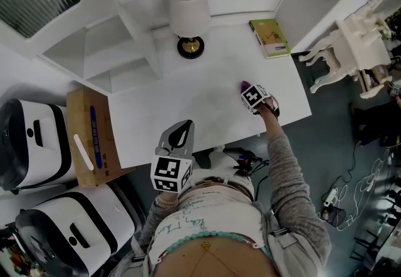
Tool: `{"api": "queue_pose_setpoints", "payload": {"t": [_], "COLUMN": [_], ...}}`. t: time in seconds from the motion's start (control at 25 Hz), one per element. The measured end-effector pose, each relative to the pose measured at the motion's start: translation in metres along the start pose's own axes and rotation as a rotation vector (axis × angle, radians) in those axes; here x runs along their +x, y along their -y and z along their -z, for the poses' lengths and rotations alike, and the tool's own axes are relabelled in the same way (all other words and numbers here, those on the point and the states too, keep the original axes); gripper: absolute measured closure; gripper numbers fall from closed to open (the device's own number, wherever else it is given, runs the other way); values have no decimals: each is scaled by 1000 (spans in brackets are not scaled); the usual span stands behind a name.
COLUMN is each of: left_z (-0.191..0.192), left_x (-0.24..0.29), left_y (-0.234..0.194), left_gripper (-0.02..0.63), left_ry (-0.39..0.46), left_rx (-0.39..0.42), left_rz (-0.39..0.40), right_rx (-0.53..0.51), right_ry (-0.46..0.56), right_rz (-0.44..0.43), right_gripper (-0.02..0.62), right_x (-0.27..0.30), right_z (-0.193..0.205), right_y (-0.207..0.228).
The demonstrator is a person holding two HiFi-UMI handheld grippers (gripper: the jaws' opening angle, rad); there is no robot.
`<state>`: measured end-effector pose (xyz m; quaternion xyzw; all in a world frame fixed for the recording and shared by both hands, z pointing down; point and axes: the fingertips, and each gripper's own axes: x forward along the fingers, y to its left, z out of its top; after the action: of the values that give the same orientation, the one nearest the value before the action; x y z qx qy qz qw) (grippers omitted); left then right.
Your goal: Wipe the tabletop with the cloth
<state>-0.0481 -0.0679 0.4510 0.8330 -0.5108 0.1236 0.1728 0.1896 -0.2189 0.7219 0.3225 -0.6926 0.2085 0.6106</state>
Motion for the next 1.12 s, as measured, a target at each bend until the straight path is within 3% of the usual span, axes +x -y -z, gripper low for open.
{"api": "queue_pose_setpoints", "payload": {"t": [0.16, 0.44, 1.12], "left_z": [2, 4, 2], "left_x": [-2, -5, -7], "left_y": [-3, -9, -21], "left_gripper": [604, 604, 604], "left_ry": [-1, -1, 6], "left_rx": [-12, -15, -15], "left_rz": [-3, -2, 5], "right_rx": [38, 79, 70], "right_ry": [-3, 27, 42], "right_rz": [13, -82, -164], "right_gripper": [514, 515, 515], "right_x": [-7, -1, -3], "right_z": [-4, -13, -31], "right_y": [0, -22, -51]}}
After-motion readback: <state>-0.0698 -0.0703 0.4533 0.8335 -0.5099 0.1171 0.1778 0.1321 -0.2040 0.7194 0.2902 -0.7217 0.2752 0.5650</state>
